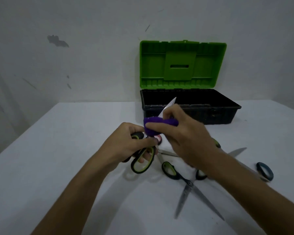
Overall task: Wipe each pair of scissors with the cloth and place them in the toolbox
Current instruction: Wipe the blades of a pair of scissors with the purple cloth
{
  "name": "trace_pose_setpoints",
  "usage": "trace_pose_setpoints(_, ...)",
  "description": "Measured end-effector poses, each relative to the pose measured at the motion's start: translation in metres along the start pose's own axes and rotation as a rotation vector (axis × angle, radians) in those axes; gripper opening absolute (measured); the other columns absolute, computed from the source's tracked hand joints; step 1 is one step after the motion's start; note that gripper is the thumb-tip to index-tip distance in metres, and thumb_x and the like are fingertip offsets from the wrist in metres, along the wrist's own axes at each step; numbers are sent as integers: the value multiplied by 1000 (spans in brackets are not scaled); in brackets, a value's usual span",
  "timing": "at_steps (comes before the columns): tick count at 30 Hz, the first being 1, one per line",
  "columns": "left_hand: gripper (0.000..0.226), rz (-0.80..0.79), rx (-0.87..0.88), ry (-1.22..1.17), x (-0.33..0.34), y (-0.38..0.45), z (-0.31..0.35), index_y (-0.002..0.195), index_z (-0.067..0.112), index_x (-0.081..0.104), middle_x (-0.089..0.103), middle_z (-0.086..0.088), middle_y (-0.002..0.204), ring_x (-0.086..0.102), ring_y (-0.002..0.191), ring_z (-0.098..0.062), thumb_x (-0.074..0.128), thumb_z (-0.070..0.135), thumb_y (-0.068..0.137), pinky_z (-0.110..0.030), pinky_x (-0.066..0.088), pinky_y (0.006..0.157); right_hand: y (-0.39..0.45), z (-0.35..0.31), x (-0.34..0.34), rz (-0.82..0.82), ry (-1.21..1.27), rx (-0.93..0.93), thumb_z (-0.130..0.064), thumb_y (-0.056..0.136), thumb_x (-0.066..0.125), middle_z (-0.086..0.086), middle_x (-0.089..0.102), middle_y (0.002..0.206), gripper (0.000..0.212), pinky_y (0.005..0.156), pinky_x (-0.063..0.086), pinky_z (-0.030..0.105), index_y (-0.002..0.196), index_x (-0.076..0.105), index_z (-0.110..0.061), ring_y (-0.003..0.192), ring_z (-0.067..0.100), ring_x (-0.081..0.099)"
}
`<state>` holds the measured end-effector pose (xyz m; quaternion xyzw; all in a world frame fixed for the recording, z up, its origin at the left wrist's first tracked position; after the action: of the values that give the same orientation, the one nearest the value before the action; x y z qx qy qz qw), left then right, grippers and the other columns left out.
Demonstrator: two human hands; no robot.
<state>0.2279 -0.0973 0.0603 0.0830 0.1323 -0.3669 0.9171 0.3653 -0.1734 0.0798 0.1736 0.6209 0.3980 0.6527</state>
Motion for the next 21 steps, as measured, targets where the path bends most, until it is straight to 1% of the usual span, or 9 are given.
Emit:
trace_pose_setpoints(3,14,-49,29,-60,1,-2,6,78,9,73,77,-17,79,68,54,-19,74,23,80,-25,51,50,2,14,0,87,64,96,-21,91,55,9,44,113,33,63,57,31,123,63,-21,87,25,56)
trace_pose_setpoints(5,16,-74,16,-88,1,-1,6,72,12,74,76,-20,80,67,56,-22,76,28,74,-25,51,49,12,41,-2,126,60,246,-30,94,43,13,48,109,37,64,56,32,121,66,-18,81,23,56)
trace_pose_setpoints(7,18,-94,-22,-123,2,1,3,69,12,74,76,-21,80,66,58,-24,76,31,70,-24,51,49,21,65,-5,147,48,379,-33,96,37,13,48,107,42,66,55,30,120,66,-16,79,19,53)
trace_pose_setpoints(9,17,-93,-39,-127,1,3,3,70,9,74,75,-22,79,65,55,-22,76,26,74,-24,51,48,24,72,-10,180,53,397,-29,97,40,12,47,109,38,69,49,17,122,65,-16,81,13,49)
trace_pose_setpoints(10,17,-76,-38,-111,-2,6,4,73,6,73,75,-24,79,65,54,-22,76,23,76,-25,52,49,24,66,-12,176,72,352,-27,98,41,11,47,109,36,68,45,11,123,65,-18,81,10,46)
trace_pose_setpoints(13,36,-12,-9,-58,-12,13,11,84,-4,71,74,-27,78,67,56,-27,79,29,70,-28,54,52,17,31,-7,55,143,150,-30,97,40,9,47,110,38,64,44,14,126,63,-22,79,11,48)
trace_pose_setpoints(15,39,-29,4,-45,-12,16,16,85,-4,71,73,-28,79,68,57,-28,78,31,68,-28,54,52,12,28,-2,53,186,140,-27,98,42,8,47,110,37,66,45,16,128,63,-24,82,11,49)
trace_pose_setpoints(18,14,-60,6,-45,-8,18,15,71,11,75,73,-28,80,69,62,-31,76,24,77,-29,56,54,17,66,1,159,172,309,-19,97,49,6,46,107,33,69,41,13,127,62,-24,84,6,44)
trace_pose_setpoints(21,14,-60,-30,-2,-9,32,6,79,7,75,75,-26,82,70,64,-32,76,20,80,-35,59,61,24,111,3,162,160,531,-15,98,52,1,44,106,32,74,43,16,125,63,-27,85,8,48)
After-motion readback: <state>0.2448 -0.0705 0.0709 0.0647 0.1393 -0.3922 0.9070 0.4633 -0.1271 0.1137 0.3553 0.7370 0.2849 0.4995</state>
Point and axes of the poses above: each hand's wrist, its own y-axis towards the middle knuckle, its own x-axis out of the palm, z = x × y, the point moved 5 cm from there along y, towards the middle knuckle
